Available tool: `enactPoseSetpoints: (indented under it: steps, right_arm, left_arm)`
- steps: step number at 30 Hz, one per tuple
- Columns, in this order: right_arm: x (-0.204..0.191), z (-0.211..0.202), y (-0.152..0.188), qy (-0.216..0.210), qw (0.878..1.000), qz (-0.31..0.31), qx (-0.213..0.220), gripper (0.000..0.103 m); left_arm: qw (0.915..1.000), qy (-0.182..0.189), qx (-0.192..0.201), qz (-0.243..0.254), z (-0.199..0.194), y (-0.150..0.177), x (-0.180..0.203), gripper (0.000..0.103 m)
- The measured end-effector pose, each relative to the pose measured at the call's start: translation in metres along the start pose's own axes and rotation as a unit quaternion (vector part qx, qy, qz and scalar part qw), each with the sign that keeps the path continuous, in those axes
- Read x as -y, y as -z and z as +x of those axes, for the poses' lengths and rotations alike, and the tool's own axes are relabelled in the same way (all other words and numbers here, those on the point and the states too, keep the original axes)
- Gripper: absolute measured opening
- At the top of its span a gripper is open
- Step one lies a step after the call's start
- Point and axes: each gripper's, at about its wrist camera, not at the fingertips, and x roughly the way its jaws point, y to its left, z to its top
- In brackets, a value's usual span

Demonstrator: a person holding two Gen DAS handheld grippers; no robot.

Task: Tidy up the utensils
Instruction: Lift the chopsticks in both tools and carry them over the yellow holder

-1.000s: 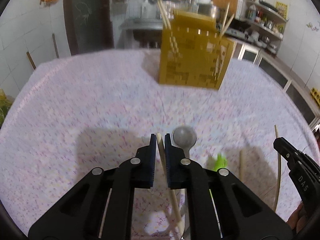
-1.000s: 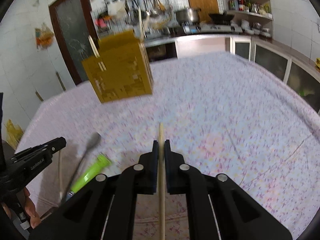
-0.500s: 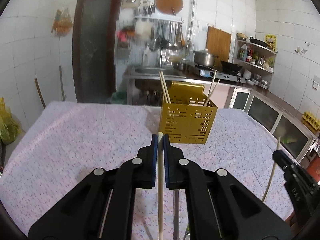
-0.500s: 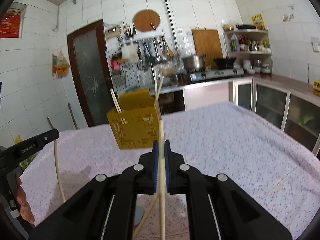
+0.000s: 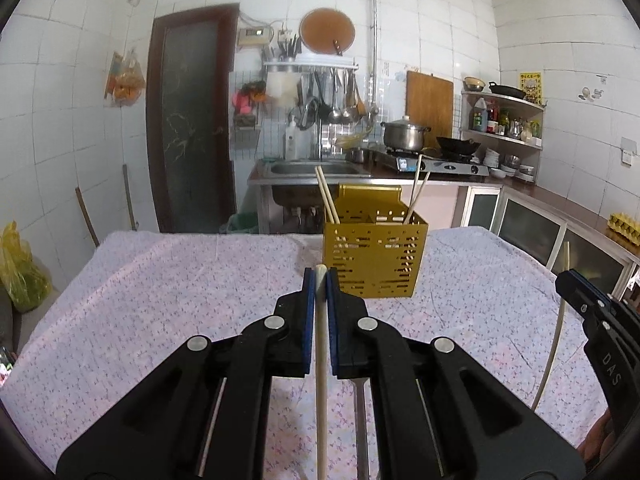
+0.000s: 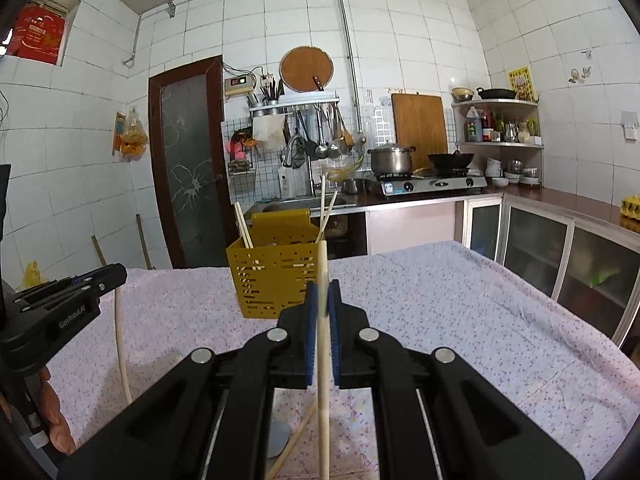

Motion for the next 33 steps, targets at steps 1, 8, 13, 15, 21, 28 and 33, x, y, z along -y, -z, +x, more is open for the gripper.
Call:
enactPoseSetpoints:
  steps: [1, 8, 13, 15, 21, 28, 33]
  right_arm:
    - [-0.001, -0.001, -0.002, 0.001, 1.0, 0.0, 0.002, 0.006]
    - [-0.006, -0.002, -0.02, 0.007, 1.0, -0.013, 0.017, 0.006]
    - [-0.007, 0.005, -0.033, 0.009, 1.0, -0.012, 0.021, 0.006]
    - [-0.007, 0.011, -0.039, 0.009, 1.0, -0.013, 0.021, 0.006]
    - [-0.007, 0.029, -0.06, 0.008, 1.0, -0.012, 0.026, 0.006]
    - [-0.005, 0.06, -0.091, 0.003, 0.999, -0.015, 0.038, 0.006]
    - [-0.007, 0.086, -0.117, 0.0, 0.999, -0.017, 0.051, 0.006]
  left_arm:
    - [1.0, 0.0, 0.004, 0.002, -0.002, -0.001, 0.001, 0.005]
    - [0.9995, 0.007, 0.031, 0.005, -0.009, -0.02, 0.004, 0.005]
    - [0.9991, 0.012, 0.039, 0.01, -0.004, -0.035, 0.005, 0.005]
    - [0.999, 0.012, 0.042, 0.013, 0.0, -0.042, 0.006, 0.005]
    - [0.9984, 0.01, 0.053, 0.018, 0.014, -0.07, 0.009, 0.005]
    - [0.9971, 0.016, 0.073, 0.015, 0.034, -0.106, 0.011, 0.005]
    - [0.9958, 0.019, 0.088, 0.015, 0.055, -0.133, 0.012, 0.005]
